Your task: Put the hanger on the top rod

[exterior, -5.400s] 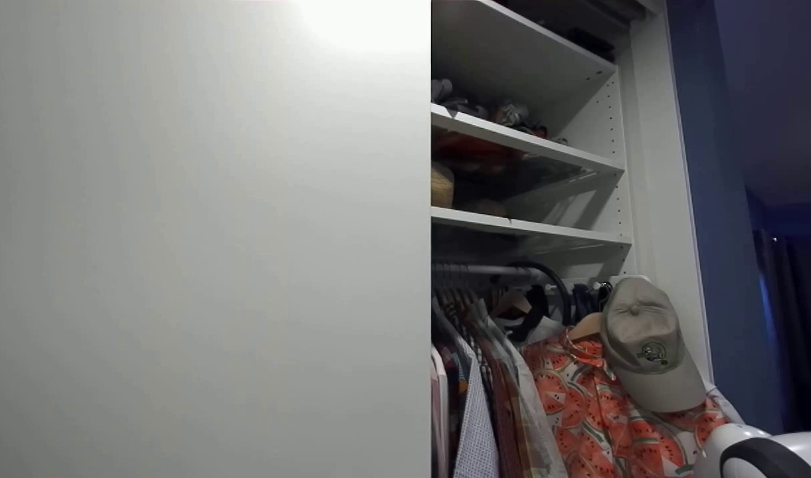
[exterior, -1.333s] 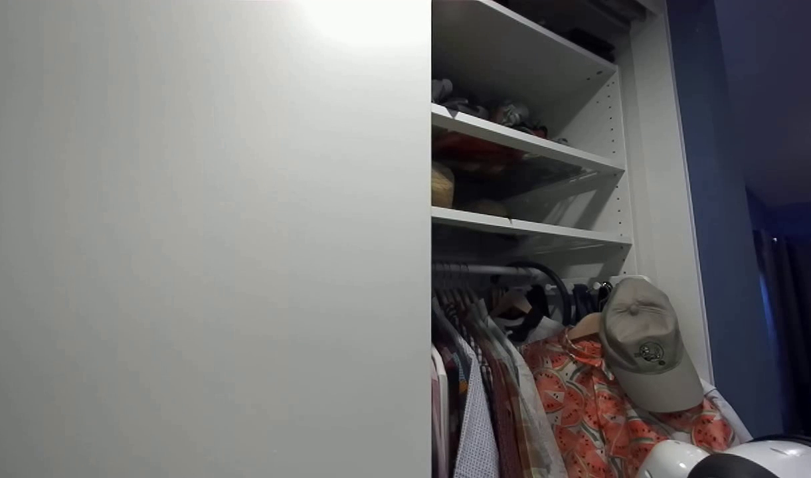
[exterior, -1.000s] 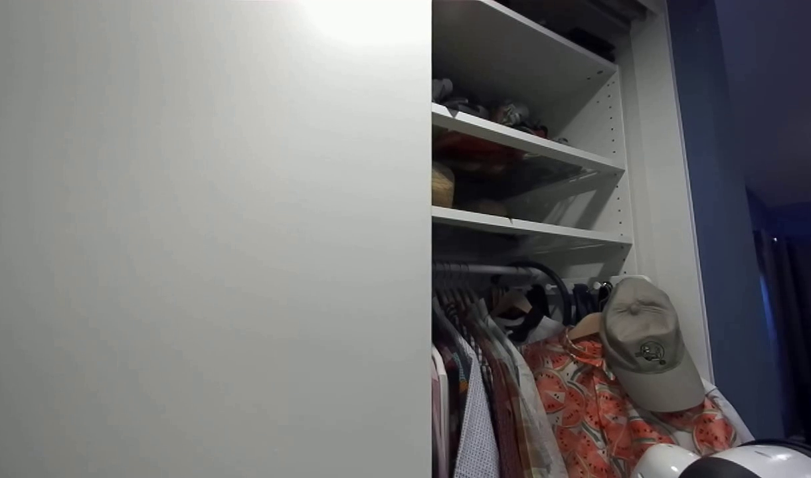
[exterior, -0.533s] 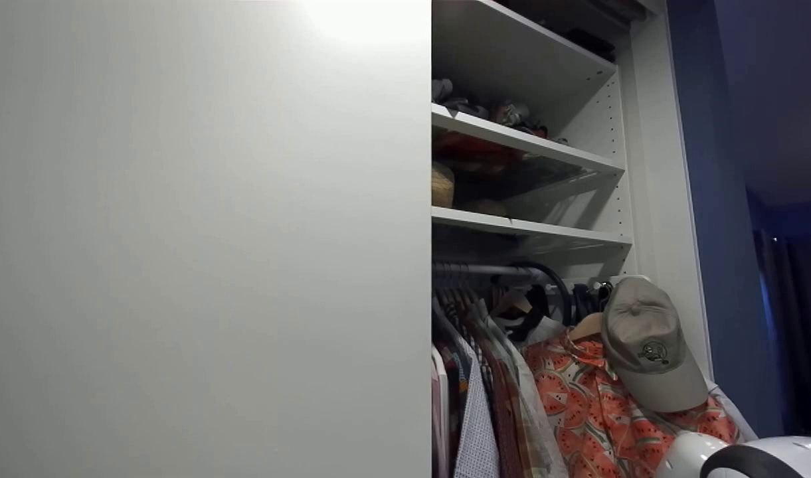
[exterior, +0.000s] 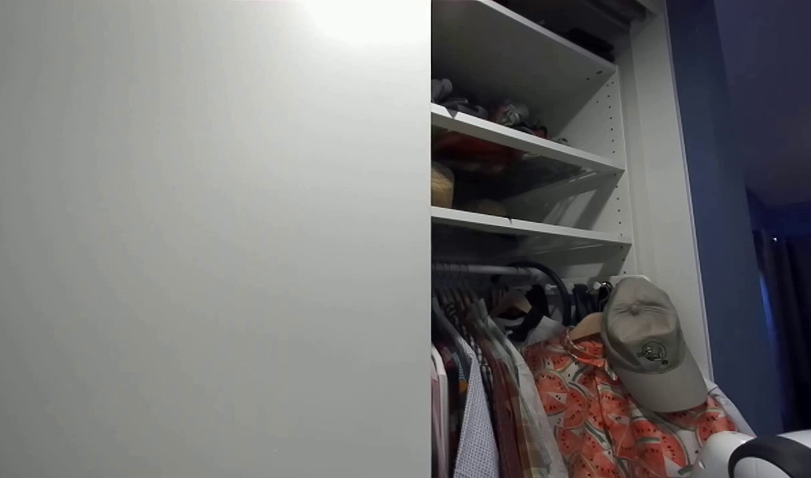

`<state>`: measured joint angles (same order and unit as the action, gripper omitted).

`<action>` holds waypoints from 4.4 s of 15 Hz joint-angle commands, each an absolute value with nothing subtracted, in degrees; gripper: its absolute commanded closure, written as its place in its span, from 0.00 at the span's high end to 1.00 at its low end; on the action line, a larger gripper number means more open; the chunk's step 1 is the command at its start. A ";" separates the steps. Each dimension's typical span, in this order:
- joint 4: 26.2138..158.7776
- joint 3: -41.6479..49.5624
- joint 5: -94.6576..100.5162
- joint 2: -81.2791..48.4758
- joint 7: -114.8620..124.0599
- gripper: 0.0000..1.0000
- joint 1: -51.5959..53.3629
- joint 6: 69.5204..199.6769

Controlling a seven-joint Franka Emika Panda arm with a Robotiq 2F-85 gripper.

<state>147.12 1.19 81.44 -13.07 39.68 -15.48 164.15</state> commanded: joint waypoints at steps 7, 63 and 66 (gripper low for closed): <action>143.17 7.96 92.16 -15.42 33.33 1.00 -18.81 158.56; 158.00 5.12 76.99 17.36 44.18 0.04 -2.86 157.21; 157.29 7.04 79.66 17.24 47.08 0.04 -1.90 163.44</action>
<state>157.30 4.82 79.09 16.00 46.11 -3.41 158.91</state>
